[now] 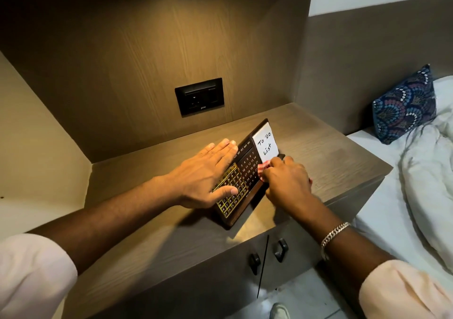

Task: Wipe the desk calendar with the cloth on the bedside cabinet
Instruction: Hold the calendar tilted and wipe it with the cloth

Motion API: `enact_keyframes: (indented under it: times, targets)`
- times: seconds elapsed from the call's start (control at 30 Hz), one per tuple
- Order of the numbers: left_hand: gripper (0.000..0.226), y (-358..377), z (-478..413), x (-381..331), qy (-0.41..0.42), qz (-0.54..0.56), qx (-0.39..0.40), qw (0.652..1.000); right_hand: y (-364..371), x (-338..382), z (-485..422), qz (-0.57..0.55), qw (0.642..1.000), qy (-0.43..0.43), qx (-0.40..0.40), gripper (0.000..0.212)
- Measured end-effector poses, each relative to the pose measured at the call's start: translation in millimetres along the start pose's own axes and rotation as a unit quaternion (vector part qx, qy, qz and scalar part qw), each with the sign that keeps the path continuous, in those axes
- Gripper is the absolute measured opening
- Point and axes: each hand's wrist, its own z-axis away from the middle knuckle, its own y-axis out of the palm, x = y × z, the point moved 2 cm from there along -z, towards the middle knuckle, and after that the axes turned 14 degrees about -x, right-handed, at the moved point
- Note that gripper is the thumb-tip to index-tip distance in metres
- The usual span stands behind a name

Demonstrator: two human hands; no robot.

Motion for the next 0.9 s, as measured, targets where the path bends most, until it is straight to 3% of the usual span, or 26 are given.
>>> enact_keyframes:
  times: [0.27, 0.5, 0.7, 0.83, 0.9]
  targets:
    - [0.097, 1, -1, -3, -0.016, 0.013, -0.008, 1.000, -10, 16, 4, -0.056, 0.994, -0.075, 0.059, 0.032]
    - [0.095, 2, -4, -6, -0.019, 0.015, -0.003, 1.000, -18, 0, -4, -0.040, 0.995, -0.026, 0.085, 0.034]
    - [0.093, 5, -2, -4, 0.000, 0.011, -0.023, 1.000, -20, 18, 18, -0.105, 0.986, -0.036, 0.123, 0.027]
    - [0.091, 4, -3, -7, 0.001, 0.014, -0.015, 1.000, -30, 1, 5, -0.060, 0.988, -0.032, 0.138, 0.028]
    - [0.091, 4, -6, -10, 0.004, 0.010, -0.018, 1.000, -33, -4, 1, -0.088, 0.984, -0.037, 0.151, 0.023]
